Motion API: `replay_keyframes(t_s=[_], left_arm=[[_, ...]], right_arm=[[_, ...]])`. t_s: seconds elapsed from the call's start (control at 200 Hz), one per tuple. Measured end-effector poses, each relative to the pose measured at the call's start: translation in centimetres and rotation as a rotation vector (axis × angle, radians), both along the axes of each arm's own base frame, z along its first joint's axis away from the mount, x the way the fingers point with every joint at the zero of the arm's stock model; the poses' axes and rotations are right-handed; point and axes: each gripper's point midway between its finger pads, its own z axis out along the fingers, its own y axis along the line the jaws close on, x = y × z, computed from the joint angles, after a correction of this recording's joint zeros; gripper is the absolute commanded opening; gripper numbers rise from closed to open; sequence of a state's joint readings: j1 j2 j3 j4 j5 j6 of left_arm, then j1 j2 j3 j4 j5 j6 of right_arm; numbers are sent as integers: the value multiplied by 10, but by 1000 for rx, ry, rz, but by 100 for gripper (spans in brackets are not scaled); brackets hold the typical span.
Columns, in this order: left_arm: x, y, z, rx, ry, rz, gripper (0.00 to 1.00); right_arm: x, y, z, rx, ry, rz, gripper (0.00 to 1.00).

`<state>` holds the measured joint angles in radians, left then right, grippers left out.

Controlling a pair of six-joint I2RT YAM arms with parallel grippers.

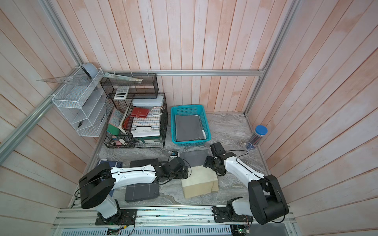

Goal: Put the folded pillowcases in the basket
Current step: Move the pillowcase to the center of the board, then pick up the pillowcase at the center of the board.

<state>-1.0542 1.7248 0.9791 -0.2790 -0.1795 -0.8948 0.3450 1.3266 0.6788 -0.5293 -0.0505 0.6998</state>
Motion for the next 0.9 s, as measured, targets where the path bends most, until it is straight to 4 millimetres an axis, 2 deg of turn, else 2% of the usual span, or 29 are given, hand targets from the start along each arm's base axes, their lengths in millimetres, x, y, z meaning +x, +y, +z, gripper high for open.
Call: replay_keyframes(t_s=[0.125, 0.22, 0.335, 0.46, 0.555, 0.625, 0.715, 0.845, 0.9], left_arm=[[2, -4, -11, -1, 30, 14, 99], [7, -3, -10, -28, 40, 46, 98], [19, 2, -10, -66, 47, 101, 95], [38, 27, -9, -103, 38, 193, 94], [45, 49, -9, -97, 34, 250, 92], [46, 61, -10, -76, 34, 275, 91], [39, 66, -11, -55, 45, 276, 91], [31, 65, -12, -40, 57, 257, 87], [28, 63, -13, -35, 61, 246, 86]], right_arm=[[-15, 6, -13, 45, 46, 27, 81], [-14, 15, -11, 89, 24, 31, 81], [-19, 35, -8, 138, 6, 72, 81], [-33, 62, -7, 174, 23, 146, 81], [-43, 74, -6, 181, 39, 187, 81], [-44, 71, -5, 163, 45, 187, 81], [-37, 60, -1, 133, 30, 155, 81], [-22, 37, 3, 126, 4, 75, 80], [-19, 34, 3, 134, -3, 62, 78]])
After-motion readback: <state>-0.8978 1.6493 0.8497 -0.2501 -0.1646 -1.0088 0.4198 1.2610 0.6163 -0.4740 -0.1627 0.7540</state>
